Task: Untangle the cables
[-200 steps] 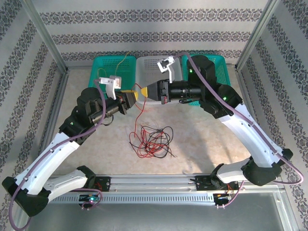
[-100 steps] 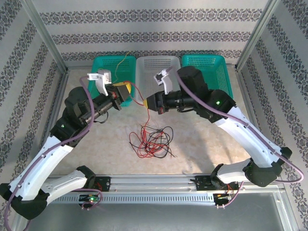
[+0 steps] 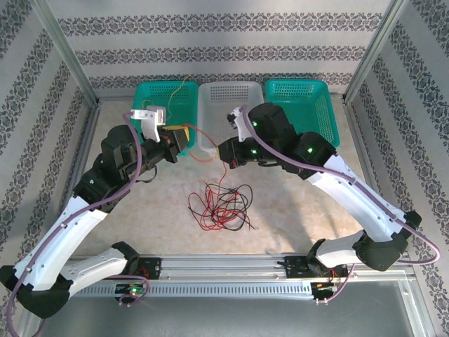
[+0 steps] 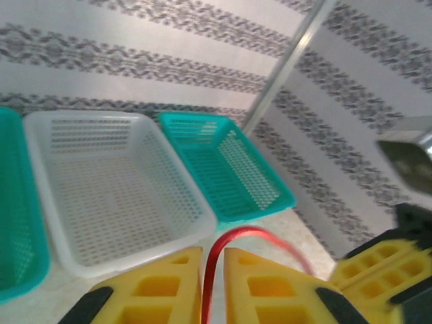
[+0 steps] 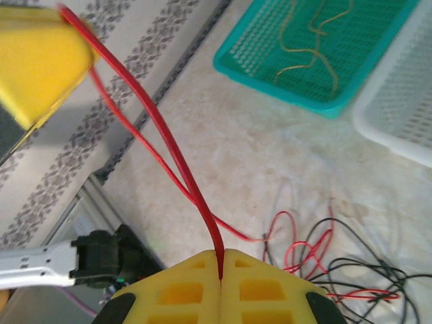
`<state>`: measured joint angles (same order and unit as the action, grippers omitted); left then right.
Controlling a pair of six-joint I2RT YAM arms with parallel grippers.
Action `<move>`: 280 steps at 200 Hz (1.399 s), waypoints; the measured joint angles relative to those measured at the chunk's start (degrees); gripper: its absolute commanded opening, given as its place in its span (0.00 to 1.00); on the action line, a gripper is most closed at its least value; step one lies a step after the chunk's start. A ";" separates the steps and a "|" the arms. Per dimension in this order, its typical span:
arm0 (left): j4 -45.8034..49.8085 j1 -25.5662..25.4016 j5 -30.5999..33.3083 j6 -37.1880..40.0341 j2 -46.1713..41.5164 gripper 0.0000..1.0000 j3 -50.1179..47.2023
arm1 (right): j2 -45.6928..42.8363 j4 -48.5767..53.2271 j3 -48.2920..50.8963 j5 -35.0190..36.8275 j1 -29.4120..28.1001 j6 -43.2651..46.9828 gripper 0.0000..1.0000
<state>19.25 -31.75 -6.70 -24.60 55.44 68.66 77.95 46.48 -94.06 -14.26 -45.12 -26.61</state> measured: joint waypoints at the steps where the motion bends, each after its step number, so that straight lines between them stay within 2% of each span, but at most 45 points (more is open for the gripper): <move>1: 0.07 0.00 0.26 0.15 0.00 0.34 -0.07 | -0.09 0.13 -0.04 0.09 0.24 0.00 0.00; 33: 0.76 0.20 3.52 -0.81 0.00 0.47 -2.75 | -1.31 2.64 -2.62 1.62 7.72 -0.63 0.00; 62: 1.51 0.28 3.93 -2.82 1.38 0.60 -4.98 | -0.13 5.92 -10.45 3.65 18.14 -1.22 0.00; 90: 2.03 0.28 3.72 -5.33 3.19 0.62 -6.54 | 3.17 7.34 -18.08 3.63 28.52 -1.70 0.00; 116: 2.14 0.28 2.89 -7.34 3.67 0.62 -8.11 | 7.87 7.58 -23.34 2.62 35.89 -2.38 0.00; 165: 2.51 0.28 2.40 -9.55 3.58 0.64 -10.75 | 22.56 8.07 -34.25 2.21 43.85 -3.50 0.00; 193: 3.89 0.28 2.93 -9.44 3.13 0.66 -10.93 | 35.80 10.60 -46.90 2.03 46.47 -4.46 0.26; 202: 4.46 0.33 3.34 -9.22 2.86 0.68 -10.91 | 40.46 11.93 -51.87 1.99 46.93 -5.07 0.31; 208: 4.90 0.33 3.72 -9.05 2.67 0.69 -10.91 | 43.08 13.05 -54.66 2.03 47.10 -5.09 0.45; 213: 5.29 0.37 4.00 -8.87 2.49 0.69 -10.91 | 45.03 13.86 -56.46 2.03 47.28 -5.22 0.49; 242: 6.95 0.37 4.39 -8.96 1.44 0.74 -10.91 | 48.39 17.66 -56.85 2.45 47.39 -6.34 0.53; 260: 7.45 0.37 4.37 -9.73 0.74 0.77 -10.93 | 46.23 17.22 -52.89 1.86 47.39 -6.47 0.53; 280: 7.37 0.37 4.26 -11.10 0.22 0.77 -11.69 | 41.03 16.59 -45.62 1.03 46.97 -6.14 0.53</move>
<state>26.61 -31.38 -2.44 -35.70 55.66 56.97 118.98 63.07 -139.68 -13.23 1.85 -32.75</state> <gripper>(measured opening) 0.770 0.528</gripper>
